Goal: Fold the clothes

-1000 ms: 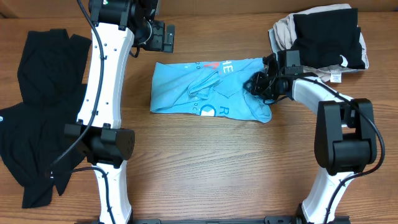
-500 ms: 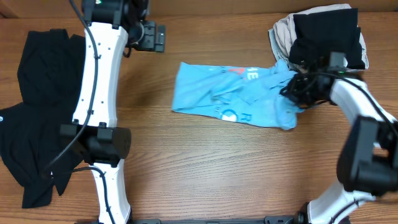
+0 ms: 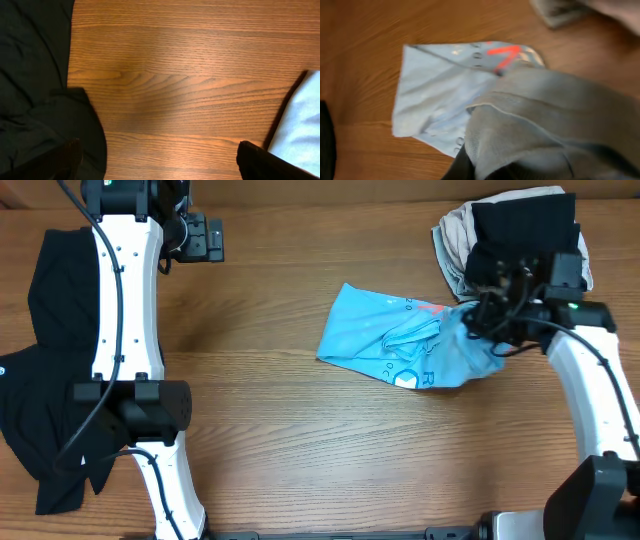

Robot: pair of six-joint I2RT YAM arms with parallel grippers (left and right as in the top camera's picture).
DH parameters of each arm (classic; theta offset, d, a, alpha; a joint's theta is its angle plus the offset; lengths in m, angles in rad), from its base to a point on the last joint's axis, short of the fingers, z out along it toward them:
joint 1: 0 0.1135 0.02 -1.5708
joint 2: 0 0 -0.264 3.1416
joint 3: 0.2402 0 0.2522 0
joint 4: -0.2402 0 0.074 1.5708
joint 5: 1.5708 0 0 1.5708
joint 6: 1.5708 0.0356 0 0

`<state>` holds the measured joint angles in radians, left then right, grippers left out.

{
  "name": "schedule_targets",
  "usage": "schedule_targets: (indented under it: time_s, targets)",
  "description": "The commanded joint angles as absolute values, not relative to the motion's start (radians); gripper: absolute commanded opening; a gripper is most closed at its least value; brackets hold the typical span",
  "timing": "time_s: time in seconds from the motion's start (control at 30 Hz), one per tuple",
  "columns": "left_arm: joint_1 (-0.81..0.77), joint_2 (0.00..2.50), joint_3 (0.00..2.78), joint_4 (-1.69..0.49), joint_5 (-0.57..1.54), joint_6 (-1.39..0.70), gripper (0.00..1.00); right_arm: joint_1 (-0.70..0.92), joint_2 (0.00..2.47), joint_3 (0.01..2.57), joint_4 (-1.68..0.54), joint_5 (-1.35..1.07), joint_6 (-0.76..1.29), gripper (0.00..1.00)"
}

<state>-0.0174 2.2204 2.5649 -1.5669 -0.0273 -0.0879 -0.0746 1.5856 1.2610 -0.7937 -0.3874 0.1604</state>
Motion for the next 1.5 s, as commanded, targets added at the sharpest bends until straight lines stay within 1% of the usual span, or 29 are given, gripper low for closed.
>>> schedule_targets:
  time_s: [0.0,0.17,0.2,0.27,0.3,0.37,0.47,0.53,0.73,0.83,1.03,1.13,1.2,1.33,1.47]
  targets:
    - [-0.022,2.204,2.572,-1.569,-0.018,-0.055,1.0,0.049,1.583,1.266,-0.711,-0.331,0.246,0.04]
    - [-0.022,2.204,2.572,-1.57,0.004,-0.055,1.0,0.241,1.662,1.266,-0.519,-0.226,0.353,0.04]
    - [-0.022,2.204,2.572,-1.57,0.004,-0.055,1.0,0.272,1.687,1.266,-0.482,-0.215,0.369,0.08]
    - [-0.022,2.204,2.572,-1.57,0.004,-0.055,1.0,0.329,1.75,1.266,-0.41,-0.213,0.385,0.21]
    - [-0.022,2.204,2.572,-1.57,0.004,-0.055,1.0,0.348,1.773,1.266,-0.388,-0.214,0.392,0.31]
    - [-0.022,2.204,2.572,-1.57,0.004,-0.055,1.0,0.389,1.828,1.266,-0.351,-0.215,0.393,0.55]
    - [-0.022,2.204,2.572,-1.57,0.004,-0.055,1.0,0.411,1.846,1.266,-0.35,-0.259,0.393,0.85]
    - [-0.022,2.204,2.572,-1.57,0.004,-0.055,1.0,0.41,1.831,1.283,-0.379,-0.297,0.393,1.0]
    - [-0.022,2.204,2.572,-1.566,0.004,-0.055,1.0,0.336,1.739,1.437,-0.655,-0.3,0.39,1.0]
    - [-0.022,2.204,2.572,-1.563,0.003,-0.054,1.0,0.261,1.684,1.494,-0.787,-0.284,0.395,1.0]
    - [-0.022,2.204,2.572,-1.559,0.003,-0.055,1.0,0.063,1.683,1.468,-0.965,-0.263,0.42,1.0]
    - [-0.022,2.204,2.572,-1.557,0.004,-0.055,1.0,-0.018,1.71,1.399,-0.956,-0.305,0.37,1.0]
    - [-0.022,2.204,2.572,-1.554,0.003,-0.055,1.0,-0.045,1.726,1.346,-0.91,-0.359,0.303,0.96]
    - [-0.022,2.204,2.572,-1.546,0.004,-0.055,1.0,-0.053,1.762,1.241,-0.781,-0.368,0.245,0.89]
    - [-0.022,2.204,2.572,-1.547,0.004,-0.055,1.0,-0.051,1.81,1.163,-0.654,-0.368,0.227,0.84]
